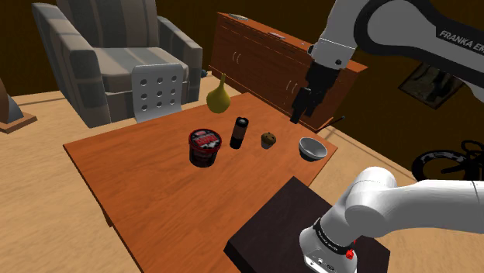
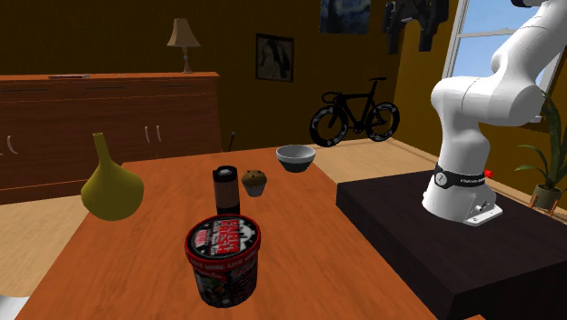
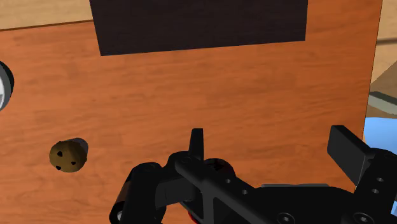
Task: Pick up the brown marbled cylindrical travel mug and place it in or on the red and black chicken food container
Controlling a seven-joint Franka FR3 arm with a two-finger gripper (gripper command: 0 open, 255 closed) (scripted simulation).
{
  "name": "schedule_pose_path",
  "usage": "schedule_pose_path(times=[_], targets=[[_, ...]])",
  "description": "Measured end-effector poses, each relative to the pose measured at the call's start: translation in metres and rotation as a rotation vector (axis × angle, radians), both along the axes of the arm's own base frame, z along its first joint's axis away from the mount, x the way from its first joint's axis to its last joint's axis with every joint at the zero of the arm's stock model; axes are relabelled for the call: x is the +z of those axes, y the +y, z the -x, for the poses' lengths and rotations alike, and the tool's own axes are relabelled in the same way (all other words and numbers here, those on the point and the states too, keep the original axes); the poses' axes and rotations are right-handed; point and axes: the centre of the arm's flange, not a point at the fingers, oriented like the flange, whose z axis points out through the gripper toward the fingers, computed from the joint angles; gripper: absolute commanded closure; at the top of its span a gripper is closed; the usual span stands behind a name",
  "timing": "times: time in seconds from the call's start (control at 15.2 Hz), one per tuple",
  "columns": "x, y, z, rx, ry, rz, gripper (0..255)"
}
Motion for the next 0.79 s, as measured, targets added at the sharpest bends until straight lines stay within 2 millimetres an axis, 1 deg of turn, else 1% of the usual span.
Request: schedule_pose_path(times=[0.13, 0.26, 0.33, 0.59, 0.73, 0.79], targets=[[-0.003, -0.003, -0.004, 0.001, 0.000, 0.001, 0], [-0.015, -0.011, -0.017, 0.003, -0.001, 0.001, 0], [-0.024, -0.020, -0.025, 0.004, 0.000, 0.002, 0], [-0.051, -0.043, -0.056, 0.010, -0.004, 0.006, 0], [-0.068, -0.061, -0.072, 0.014, -0.006, 0.007, 0], [-0.074, -0.065, -0.082, 0.015, -0.007, 0.008, 0]])
